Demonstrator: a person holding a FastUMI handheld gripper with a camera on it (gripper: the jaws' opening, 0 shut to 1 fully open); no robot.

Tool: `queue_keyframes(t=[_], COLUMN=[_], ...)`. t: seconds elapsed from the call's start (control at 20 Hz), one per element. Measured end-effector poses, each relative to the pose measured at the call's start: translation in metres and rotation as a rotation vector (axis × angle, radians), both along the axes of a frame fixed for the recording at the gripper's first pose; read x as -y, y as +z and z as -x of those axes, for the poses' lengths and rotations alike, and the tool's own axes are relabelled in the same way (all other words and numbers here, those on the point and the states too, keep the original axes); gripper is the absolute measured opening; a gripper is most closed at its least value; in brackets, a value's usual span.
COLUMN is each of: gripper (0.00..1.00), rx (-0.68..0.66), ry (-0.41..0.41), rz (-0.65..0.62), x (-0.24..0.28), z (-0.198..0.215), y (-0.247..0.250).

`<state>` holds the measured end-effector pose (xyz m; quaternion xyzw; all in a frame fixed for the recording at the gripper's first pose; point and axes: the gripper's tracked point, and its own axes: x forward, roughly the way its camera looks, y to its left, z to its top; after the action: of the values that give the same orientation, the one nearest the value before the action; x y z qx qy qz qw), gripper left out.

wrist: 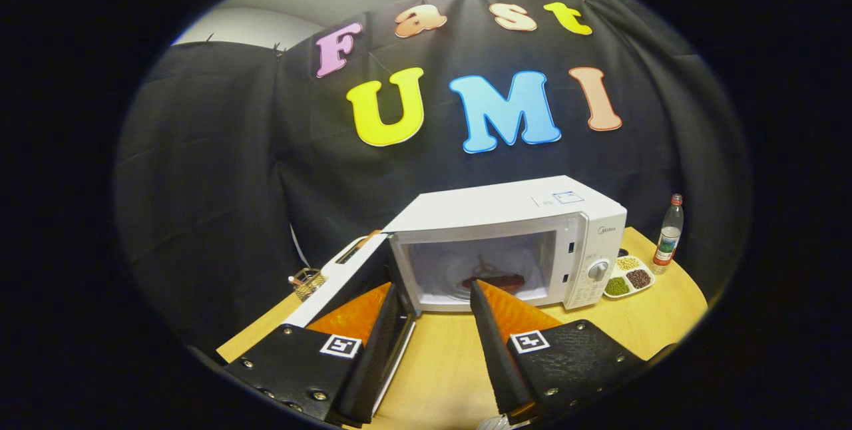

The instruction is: Open the microwave, put the food inside, and close the microwave door.

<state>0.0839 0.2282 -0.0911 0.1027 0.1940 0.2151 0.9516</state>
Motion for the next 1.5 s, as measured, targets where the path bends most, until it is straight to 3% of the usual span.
queue_keyframes(t=[0.45, 0.7, 0.8, 0.85, 0.9, 0.95, 1.0, 1.05, 1.15, 1.25, 1.35, 1.5], gripper=[0.67, 0.67, 0.47, 0.48, 0.48, 0.23, 0.19, 0.24, 0.08, 0.08, 0.01, 0.01], rx=[0.038, 0.014, -0.019, -0.033, -0.041, -0.061, -0.091, -0.097, -0.126, -0.151, -0.157, -0.151], ry=[0.247, 0.386, 0.426, 0.45, 0.422, 0.436, 0.454, 0.433, 0.42, 0.405, 0.403, 0.389], rz=[-0.109, -0.12, -0.097, -0.076, -0.044, -0.029, -0.025, 0.0, 0.011, 0.019, 0.011, 0.038], x=[-0.113, -0.17, -0.187, -0.195, -0.195, -0.194, -0.199, -0.198, -0.189, -0.181, -0.175, -0.156], z=[0.109, 0.156, 0.168, 0.172, 0.163, 0.167, 0.169, 0.166, 0.159, 0.154, 0.153, 0.148], y=[0.043, 0.032, 0.009, -0.003, -0.017, -0.027, -0.04, -0.051, -0.062, -0.074, -0.076, -0.078])
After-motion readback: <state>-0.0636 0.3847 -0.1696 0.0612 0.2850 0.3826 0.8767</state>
